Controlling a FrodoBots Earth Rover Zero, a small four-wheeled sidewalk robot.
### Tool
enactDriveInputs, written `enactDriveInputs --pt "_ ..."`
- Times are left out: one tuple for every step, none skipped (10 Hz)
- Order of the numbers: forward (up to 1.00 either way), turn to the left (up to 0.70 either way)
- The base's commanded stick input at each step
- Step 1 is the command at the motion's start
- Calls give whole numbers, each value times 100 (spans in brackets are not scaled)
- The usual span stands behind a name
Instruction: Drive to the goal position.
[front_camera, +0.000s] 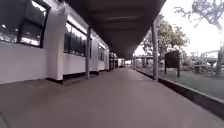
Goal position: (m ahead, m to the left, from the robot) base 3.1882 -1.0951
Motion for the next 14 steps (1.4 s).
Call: enactDriveInputs --pt "69 6" --pt "69 6" --pt "69 6" --pt "69 6" --pt "69 6" --pt "69 6" --pt "69 6" --pt "69 6" --pt "69 6" --pt "69 6" --pt "69 6" --pt "69 6" --pt "69 6" --pt "69 6"
